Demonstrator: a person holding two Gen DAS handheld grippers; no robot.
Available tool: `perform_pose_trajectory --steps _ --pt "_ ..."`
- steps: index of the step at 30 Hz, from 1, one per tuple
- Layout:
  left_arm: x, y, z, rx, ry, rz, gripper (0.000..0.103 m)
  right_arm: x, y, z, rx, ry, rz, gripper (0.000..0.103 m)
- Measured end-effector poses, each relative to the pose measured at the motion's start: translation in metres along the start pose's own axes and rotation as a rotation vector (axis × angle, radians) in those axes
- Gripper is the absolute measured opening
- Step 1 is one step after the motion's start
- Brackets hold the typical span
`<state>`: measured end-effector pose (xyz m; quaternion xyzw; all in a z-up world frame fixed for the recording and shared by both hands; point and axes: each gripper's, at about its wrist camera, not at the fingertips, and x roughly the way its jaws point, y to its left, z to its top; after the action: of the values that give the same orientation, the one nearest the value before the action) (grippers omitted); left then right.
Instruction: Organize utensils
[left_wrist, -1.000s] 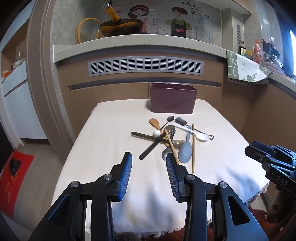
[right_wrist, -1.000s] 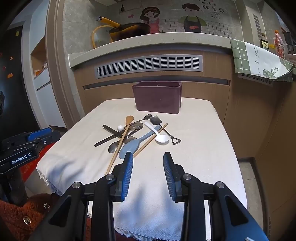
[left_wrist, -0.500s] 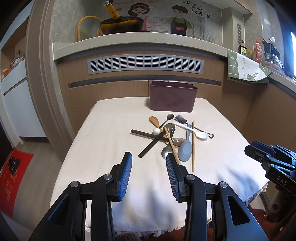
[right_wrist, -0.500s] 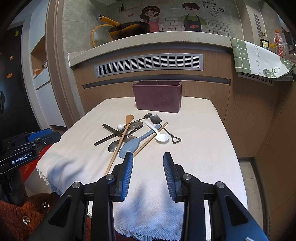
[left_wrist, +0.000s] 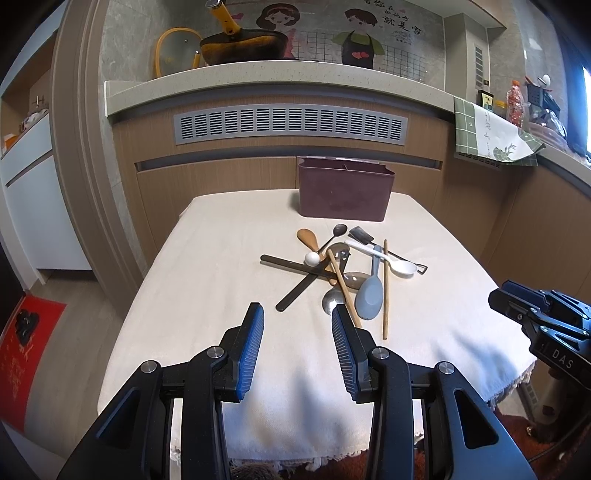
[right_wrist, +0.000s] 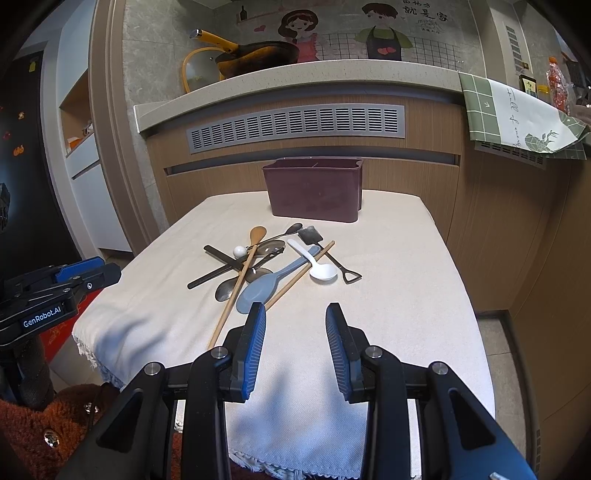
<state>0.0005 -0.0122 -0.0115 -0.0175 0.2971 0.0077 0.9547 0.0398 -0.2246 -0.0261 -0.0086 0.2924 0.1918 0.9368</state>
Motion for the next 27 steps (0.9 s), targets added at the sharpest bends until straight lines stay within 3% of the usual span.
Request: perform_pose_trajectory --steps 27 --pt "-0.0003 0.0033 0.0016 -0.005 0.013 -0.008 0.039 0.0020 -0.0009 0.0002 0.001 0.007 0.000 0.032"
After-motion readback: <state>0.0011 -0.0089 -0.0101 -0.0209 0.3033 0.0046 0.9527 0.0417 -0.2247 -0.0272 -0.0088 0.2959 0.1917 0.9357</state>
